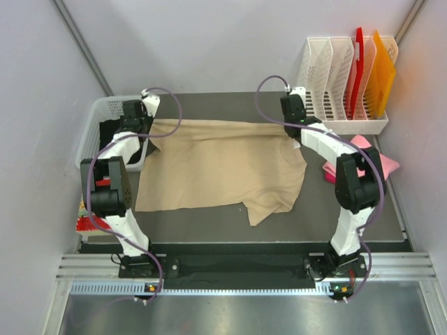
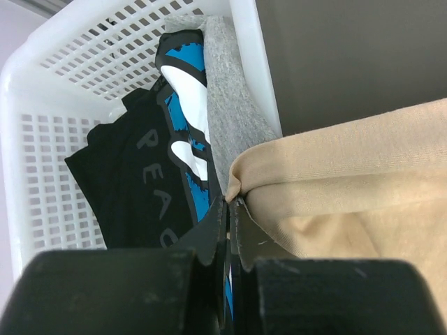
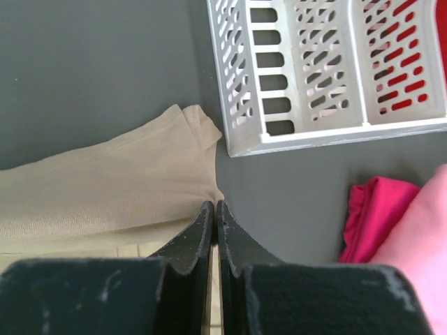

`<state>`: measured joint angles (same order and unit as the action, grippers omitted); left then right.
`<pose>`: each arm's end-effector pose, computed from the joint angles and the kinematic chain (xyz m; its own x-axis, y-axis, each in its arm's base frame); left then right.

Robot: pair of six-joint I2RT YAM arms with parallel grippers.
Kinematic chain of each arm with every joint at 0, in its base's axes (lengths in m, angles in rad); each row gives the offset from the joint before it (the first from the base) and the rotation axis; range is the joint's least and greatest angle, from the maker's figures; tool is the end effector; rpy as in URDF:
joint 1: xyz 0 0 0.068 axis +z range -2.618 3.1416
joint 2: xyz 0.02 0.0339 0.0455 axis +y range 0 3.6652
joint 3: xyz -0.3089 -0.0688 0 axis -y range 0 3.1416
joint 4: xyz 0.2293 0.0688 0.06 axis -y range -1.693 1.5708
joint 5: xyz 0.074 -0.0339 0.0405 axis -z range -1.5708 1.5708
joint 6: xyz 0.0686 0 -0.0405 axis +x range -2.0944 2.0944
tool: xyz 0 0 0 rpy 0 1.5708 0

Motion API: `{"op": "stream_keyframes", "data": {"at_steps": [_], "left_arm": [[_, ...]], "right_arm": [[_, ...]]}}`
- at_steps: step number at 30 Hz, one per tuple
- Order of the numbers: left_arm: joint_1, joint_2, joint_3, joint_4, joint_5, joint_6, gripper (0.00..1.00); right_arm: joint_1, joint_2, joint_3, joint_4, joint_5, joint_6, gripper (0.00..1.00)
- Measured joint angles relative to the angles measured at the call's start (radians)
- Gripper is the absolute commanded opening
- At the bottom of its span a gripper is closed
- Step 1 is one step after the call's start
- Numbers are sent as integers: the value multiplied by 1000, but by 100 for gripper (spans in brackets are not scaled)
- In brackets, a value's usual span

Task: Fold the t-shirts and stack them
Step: Flatten the tshirt out

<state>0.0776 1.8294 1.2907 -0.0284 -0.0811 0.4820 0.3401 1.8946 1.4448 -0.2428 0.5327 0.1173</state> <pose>0.4449 0.0402 0.2695 -0.5420 0.4213 -0.7272 0.1194 0.8951 0.4295 0.4389 0.1184 0.2757 -0.5883 -0.1012 -0.8022 0.1510 0.9609 -0.2320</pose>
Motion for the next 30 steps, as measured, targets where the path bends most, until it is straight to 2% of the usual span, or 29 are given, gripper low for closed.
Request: {"op": "stream_keyframes", "data": {"at_steps": [7, 23, 30], "left_arm": [[0, -41, -50, 18, 17, 23, 0], [-80, -206, -95, -33, 64, 13, 0], [-78, -244, -184, -34, 65, 19, 0]], "right_arm": [[0, -122, -75, 14, 10, 16, 0], [4, -141, -150, -1, 65, 44, 0], [5, -189, -174, -5, 91, 57, 0]]}}
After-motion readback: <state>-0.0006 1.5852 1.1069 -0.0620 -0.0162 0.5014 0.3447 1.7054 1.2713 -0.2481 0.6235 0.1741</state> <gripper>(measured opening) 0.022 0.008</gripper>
